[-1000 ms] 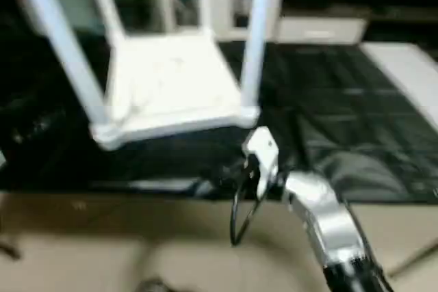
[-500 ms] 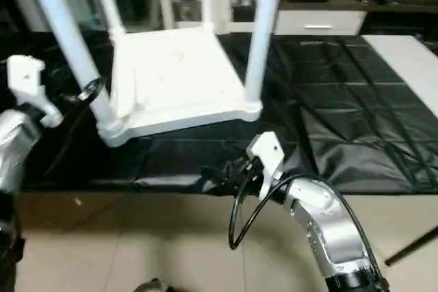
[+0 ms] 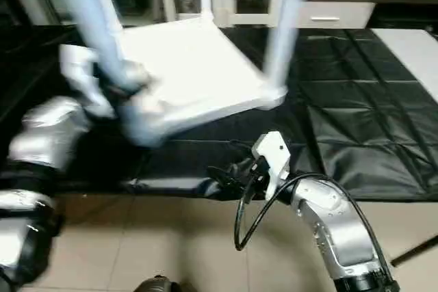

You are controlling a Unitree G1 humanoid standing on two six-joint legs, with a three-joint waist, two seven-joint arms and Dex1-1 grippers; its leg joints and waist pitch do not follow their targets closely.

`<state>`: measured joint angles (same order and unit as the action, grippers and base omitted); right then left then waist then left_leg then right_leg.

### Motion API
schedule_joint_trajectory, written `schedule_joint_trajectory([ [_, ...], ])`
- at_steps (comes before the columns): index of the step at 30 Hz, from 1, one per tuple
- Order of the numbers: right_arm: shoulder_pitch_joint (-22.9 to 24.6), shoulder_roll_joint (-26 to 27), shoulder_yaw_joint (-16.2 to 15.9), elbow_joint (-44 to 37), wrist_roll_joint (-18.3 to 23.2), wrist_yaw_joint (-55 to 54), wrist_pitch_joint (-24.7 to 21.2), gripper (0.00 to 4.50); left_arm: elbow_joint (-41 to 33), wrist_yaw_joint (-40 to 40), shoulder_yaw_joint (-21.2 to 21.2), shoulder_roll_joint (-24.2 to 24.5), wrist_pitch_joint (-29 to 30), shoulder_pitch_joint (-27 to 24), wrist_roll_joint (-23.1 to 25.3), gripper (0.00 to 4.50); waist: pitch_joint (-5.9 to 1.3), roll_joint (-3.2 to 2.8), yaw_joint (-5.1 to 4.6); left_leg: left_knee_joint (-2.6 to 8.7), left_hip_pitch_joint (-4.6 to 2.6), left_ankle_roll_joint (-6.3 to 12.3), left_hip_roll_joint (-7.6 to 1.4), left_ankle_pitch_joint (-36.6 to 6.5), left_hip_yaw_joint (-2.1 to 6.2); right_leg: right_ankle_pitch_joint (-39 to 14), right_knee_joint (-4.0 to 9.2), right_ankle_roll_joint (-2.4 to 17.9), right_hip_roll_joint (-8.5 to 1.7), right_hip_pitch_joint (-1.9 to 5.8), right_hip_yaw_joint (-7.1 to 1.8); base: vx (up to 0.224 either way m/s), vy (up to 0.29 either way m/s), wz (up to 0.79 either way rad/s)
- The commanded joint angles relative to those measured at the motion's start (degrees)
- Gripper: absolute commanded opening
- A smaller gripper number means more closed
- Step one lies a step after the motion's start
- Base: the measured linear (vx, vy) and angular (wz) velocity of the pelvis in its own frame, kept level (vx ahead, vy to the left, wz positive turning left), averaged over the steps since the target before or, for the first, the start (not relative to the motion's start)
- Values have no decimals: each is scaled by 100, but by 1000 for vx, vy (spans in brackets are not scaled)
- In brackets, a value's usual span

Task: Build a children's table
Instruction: Rotate table base

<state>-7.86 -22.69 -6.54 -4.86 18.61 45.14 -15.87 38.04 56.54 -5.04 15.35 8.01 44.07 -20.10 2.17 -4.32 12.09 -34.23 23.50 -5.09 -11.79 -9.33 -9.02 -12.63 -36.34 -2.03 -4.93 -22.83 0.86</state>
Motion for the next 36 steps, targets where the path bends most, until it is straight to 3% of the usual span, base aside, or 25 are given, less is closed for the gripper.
schedule_joint_trajectory([
  [1,4,-40,170,-191,101,-1,-89,397,-389,777,713,-359,321,46,-124,442,-410,-31,-72,373,-212,-205,-56,-1404,-30,547,334,1345,-173,188,-78,0,0,0],
  [4,39,-61,229,-280,104,-75,-114,397,53,782,1043,-875,-132,297,285,442,-429,-48,-111,352,-190,-45,-42,-1193,-46,786,334,1277,-195,241,-58,0,0,0],
  [5,43,-64,235,-289,103,-82,-116,397,109,774,1059,-923,-185,324,328,442,-423,-23,-155,346,-170,31,-32,-1120,-46,822,360,1211,-194,262,-55,0,0,0],
  [6,76,-69,293,-341,100,-157,-126,397,719,209,1071,-1382,-786,599,788,442,-410,-68,-195,329,-157,79,-21,-1150,-50,801,408,1156,-198,261,-59,0,0,0],
  [7,76,-69,293,-341,100,-157,-126,397,719,209,1071,-1382,-786,599,788,442,-426,-54,-187,313,-177,53,-14,-1179,-41,804,394,1130,-208,289,-52,0,0,0],
  [9,179,-98,353,-465,92,-259,-130,397,1575,-855,1034,-1835,-1494,973,1380,442,-428,-142,-261,311,-159,91,0,-1196,-15,769,418,1017,-223,316,-48,0,0,0],
  [10,202,-103,362,-495,102,-272,-140,397,1678,-1015,1042,-1874,-1586,1020,1453,442,-419,-79,-290,317,-154,96,5,-1228,-15,717,442,967,-220,339,-47,0,0,0],
  [11,254,-116,382,-557,115,-290,-154,397,1694,-1232,1105,-1855,-1528,1052,1433,442,-430,-127,-314,321,-140,121,11,-1185,0,591,420,938,-234,360,-38,0,0,0],
  [12,290,-117,395,-600,122,-308,-165,397,1732,-1375,1139,-1819,-1554,1078,1470,442,-406,-98,-359,319,-116,175,26,-1168,-13,429,465,893,-219,349,-36,0,0,0],
  [17,455,-112,433,-728,122,-368,-187,397,1805,-1507,1254,-1443,-1662,1090,1508,442,-392,-168,-463,350,-116,250,27,-1229,-26,-534,534,930,-209,297,-35,0,0,0],
  [19,448,-108,430,-725,125,-384,-196,397,1992,-1400,1176,-1337,-1869,1119,1624,442,-383,-103,-492,366,-113,266,19,-1269,-33,-741,557,979,-205,286,-36,0,0,0],
  [20,444,-115,434,-725,128,-387,-200,397,2093,-1358,1135,-1315,-1973,1142,1687,442,-381,-111,-511,376,-112,275,18,-1278,-32,-785,567,987,-202,279,-37,0,0,0],
  [21,428,-125,447,-715,144,-378,-201,397,2127,-1259,1111,-1269,-2044,1126,1723,442,-381,9,-541,380,-100,309,13,-1246,-40,-694,563,1012,-201,289,-35,0,0,0],
  [22,399,-120,469,-702,182,-365,-214,397,2144,-1076,1087,-1210,-2084,1092,1700,442,-389,-48,-523,380,-100,361,5,-1134,-29,-572,531,1051,-215,274,-35,0,0,0],
  [23,389,-117,477,-698,198,-360,-220,397,2142,-1010,1083,-1188,-2091,1076,1685,442,-377,-47,-536,374,-95,380,14,-1154,-42,-611,540,1053,-215,264,-34,0,0,0],
  [24,332,-113,481,-650,248,-316,-243,397,1963,-611,1126,-1078,-1997,929,1565,442,-387,140,-542,370,-92,445,7,-1114,-62,-588,551,1074,-219,279,-37,0,0,0],
  [25,300,-116,478,-618,272,-286,-257,397,1834,-384,1165,-1022,-1919,838,1487,442,-398,66,-501,369,-80,523,-7,-868,-43,-337,482,1161,-241,272,-37,0,0,0],
  [26,242,-138,423,-581,275,-208,-275,397,1466,-50,1201,-940,-1624,636,1288,442,-377,142,-518,362,-63,568,2,-864,-62,-338,492,1169,-228,261,-30,0,0,0],
  [27,185,-153,377,-558,297,-127,-299,397,1064,253,1221,-880,-1349,425,1070,442,-391,158,-516,356,-64,649,-15,-749,-60,-139,452,1260,-239,262,-32,0,0,0],
  [29,127,-162,335,-545,325,-51,-325,397,594,532,1215,-831,-998,194,791,442,-403,92,-492,340,-96,763,-49,-712,-73,18,413,1452,-240,207,-40,0,0,0],
  [30,32,-175,282,-503,350,45,-347,397,-77,792,1146,-781,-582,-148,395,442,-419,145,-476,337,-143,746,-85,-775,-79,106,388,1567,-237,198,-39,0,0,0],
  [31,32,-175,282,-503,350,45,-347,397,-77,792,1146,-781,-582,-148,395,442,-421,129,-472,339,-133,743,-88,-772,-79,153,380,1582,-231,196,-40,0,0,0],
  [32,-43,-167,255,-438,338,69,-346,397,-602,851,1101,-711,-318,-437,142,442,-441,144,-433,325,-178,718,-116,-759,-78,325,344,1625,-226,182,-36,0,0,0],
  [33,-88,-156,223,-377,311,80,-339,397,-938,836,1118,-576,-259,-683,104,442,-403,217,-422,336,-161,731,-107,-787,-106,343,377,1591,-191,157,-40,0,0,0],
  [36,-122,-147,186,-328,284,87,-336,397,-1198,809,1144,-427,-228,-905,148,442,-375,221,-379,379,-183,575,-109,-1088,-113,-84,408,1404,-212,142,-53,0,0,0],
])
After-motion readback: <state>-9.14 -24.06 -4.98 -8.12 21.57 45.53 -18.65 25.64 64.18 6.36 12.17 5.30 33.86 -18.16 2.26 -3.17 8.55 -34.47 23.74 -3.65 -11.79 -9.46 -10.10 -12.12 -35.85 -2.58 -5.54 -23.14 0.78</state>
